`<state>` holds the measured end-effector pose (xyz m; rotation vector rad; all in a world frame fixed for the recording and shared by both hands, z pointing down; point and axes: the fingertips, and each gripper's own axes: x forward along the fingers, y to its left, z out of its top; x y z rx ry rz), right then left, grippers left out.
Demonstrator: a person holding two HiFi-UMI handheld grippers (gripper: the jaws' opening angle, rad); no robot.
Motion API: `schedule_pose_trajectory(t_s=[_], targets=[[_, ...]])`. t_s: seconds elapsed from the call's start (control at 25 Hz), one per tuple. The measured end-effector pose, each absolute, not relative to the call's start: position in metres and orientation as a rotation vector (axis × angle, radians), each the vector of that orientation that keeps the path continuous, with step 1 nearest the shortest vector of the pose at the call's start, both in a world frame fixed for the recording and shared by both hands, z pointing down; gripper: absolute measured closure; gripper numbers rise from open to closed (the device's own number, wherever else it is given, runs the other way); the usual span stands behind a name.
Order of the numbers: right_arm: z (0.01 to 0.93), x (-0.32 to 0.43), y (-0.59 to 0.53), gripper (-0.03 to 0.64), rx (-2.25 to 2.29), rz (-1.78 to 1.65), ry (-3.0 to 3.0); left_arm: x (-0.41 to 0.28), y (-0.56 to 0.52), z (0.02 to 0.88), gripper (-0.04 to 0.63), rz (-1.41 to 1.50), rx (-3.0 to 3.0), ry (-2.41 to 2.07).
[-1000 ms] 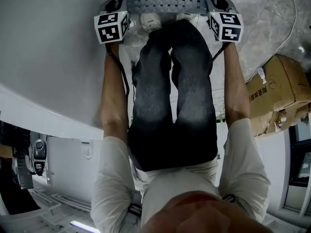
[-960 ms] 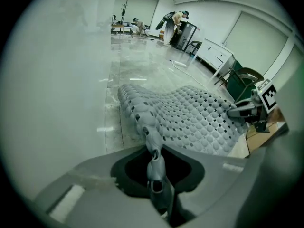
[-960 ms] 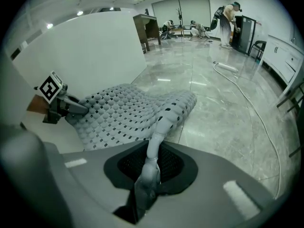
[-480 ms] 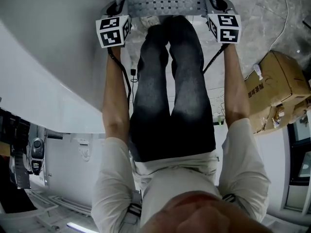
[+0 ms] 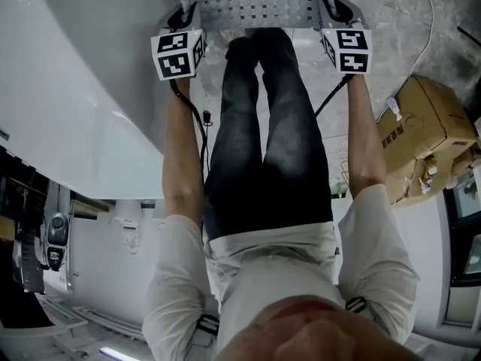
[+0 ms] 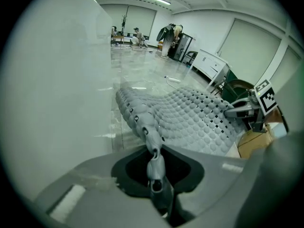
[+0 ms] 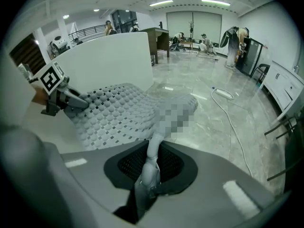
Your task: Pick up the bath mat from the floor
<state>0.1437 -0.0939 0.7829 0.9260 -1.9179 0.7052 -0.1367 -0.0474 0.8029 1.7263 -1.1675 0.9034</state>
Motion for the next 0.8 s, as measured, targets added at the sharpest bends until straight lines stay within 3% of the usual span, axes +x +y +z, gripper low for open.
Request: schedule_pose_trajectory(t_s=[0.8], targets=[[0.631, 0.127, -0.097, 0.566, 0.972, 0.581, -1.997, -0.151, -0.049, 0.652, 0.545, 0.833, 1.779, -1.245]])
